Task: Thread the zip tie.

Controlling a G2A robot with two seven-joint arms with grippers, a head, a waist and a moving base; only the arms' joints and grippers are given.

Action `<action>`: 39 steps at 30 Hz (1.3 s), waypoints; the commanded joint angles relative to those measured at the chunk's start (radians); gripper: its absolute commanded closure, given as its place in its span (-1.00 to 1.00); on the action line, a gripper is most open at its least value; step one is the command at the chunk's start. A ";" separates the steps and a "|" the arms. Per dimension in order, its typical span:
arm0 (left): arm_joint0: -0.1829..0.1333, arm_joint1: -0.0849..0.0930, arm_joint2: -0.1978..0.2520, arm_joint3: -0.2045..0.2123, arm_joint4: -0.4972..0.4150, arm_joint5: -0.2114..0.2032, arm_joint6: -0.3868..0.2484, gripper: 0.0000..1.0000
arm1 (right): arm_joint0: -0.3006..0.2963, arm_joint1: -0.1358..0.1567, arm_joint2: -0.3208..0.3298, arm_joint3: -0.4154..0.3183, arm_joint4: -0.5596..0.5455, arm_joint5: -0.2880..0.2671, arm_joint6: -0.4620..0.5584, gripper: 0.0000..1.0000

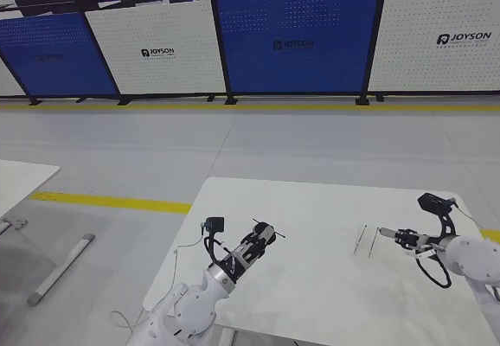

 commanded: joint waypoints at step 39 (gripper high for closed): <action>0.000 0.000 0.000 0.000 0.000 0.000 0.000 1.00 | 0.234 -0.084 -0.211 0.211 0.115 -0.036 0.069 -1.00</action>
